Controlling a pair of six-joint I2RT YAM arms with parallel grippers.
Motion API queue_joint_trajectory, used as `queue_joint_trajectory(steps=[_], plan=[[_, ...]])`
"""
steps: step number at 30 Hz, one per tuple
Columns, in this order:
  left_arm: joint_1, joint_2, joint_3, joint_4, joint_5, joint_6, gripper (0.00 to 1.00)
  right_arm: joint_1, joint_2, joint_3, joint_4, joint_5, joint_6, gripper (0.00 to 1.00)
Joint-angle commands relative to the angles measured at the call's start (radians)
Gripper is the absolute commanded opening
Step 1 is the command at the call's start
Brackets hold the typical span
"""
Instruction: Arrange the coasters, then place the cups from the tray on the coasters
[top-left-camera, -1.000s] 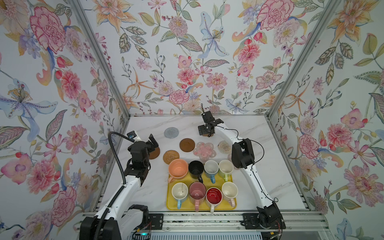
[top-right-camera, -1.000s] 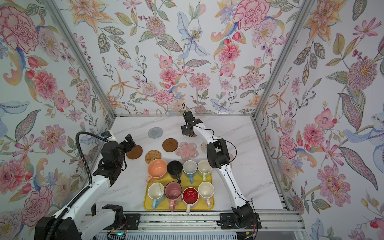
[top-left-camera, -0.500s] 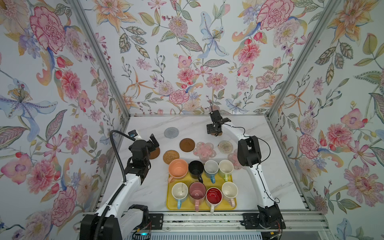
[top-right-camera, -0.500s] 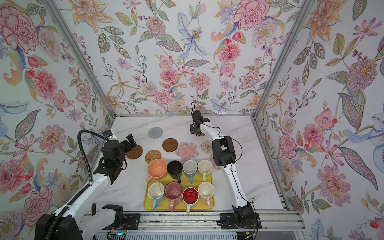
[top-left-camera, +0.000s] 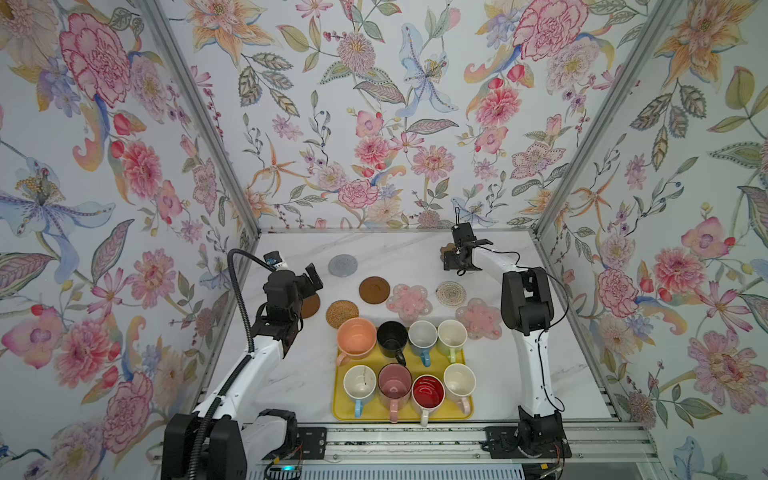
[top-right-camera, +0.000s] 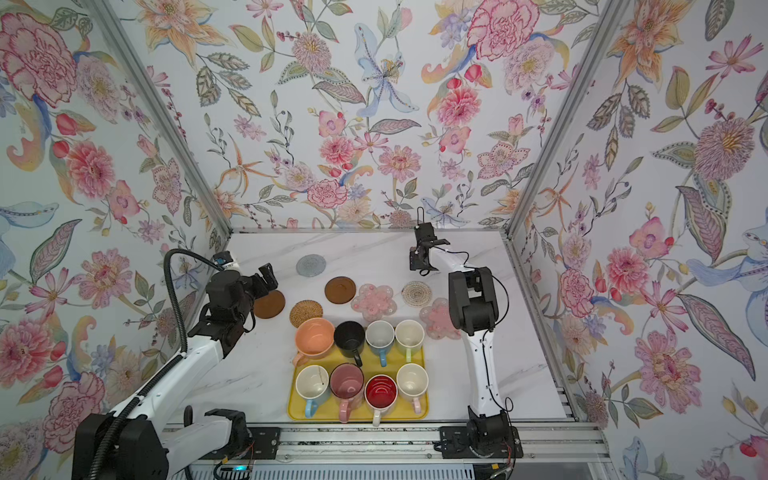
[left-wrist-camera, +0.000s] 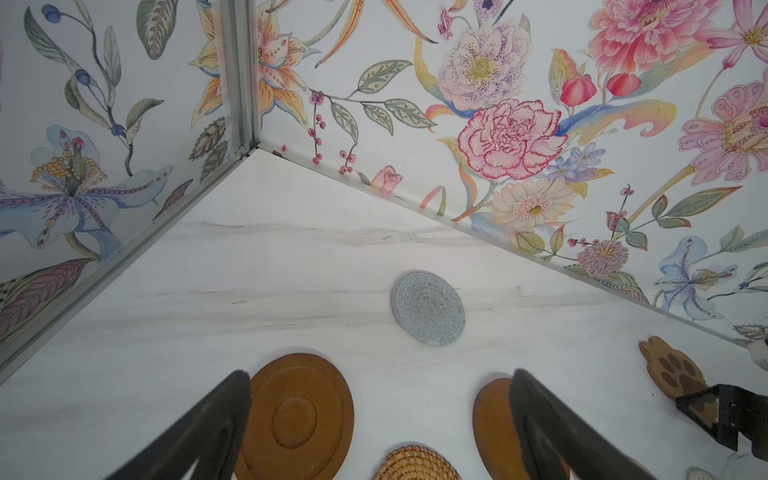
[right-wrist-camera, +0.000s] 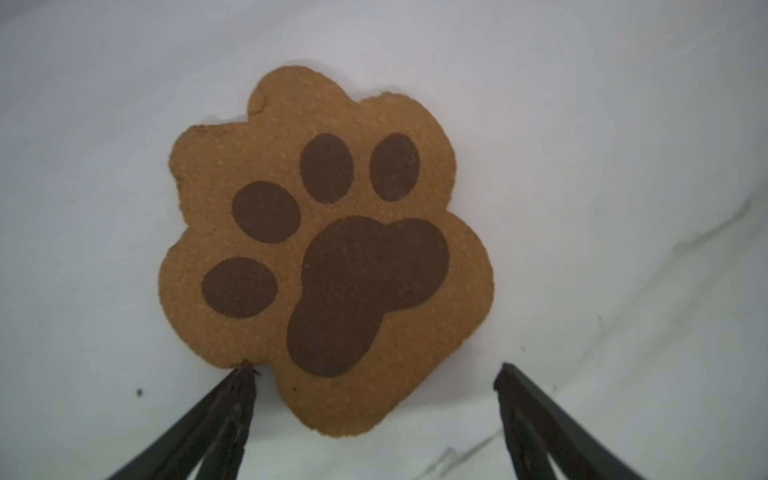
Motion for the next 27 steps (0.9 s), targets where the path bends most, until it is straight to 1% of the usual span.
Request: queue_joint_trajectory(steps=[1, 3, 6, 10, 15, 18, 22, 27], plan=[[0.008, 0.013, 0.038, -0.022, 0.038, 0.018, 0.98, -0.002, -0.06, -0.087, 0.025, -0.008, -0.032, 0.91], [0.007, 0.016, 0.044, -0.022, 0.041, 0.017, 0.98, -0.004, -0.086, -0.096, 0.039, -0.023, -0.031, 0.92], [0.008, 0.019, 0.053, -0.022, 0.043, 0.019, 0.98, -0.01, -0.094, -0.067, 0.039, -0.056, -0.015, 0.94], [0.008, 0.015, 0.057, -0.023, 0.045, 0.019, 0.98, -0.012, -0.051, 0.017, 0.028, -0.073, 0.007, 0.96], [0.008, 0.0, 0.055, -0.034, 0.04, 0.021, 0.98, -0.025, 0.027, 0.138, -0.014, -0.084, 0.002, 0.97], [0.008, -0.011, 0.051, -0.041, 0.034, 0.023, 0.98, -0.04, 0.07, 0.197, -0.038, -0.121, -0.016, 0.98], [0.008, -0.021, 0.049, -0.043, 0.033, 0.019, 0.98, -0.064, 0.079, 0.211, -0.034, -0.199, -0.033, 0.99], [0.008, -0.029, 0.05, -0.046, 0.033, 0.015, 0.98, -0.097, 0.095, 0.234, -0.027, -0.255, -0.046, 0.99]])
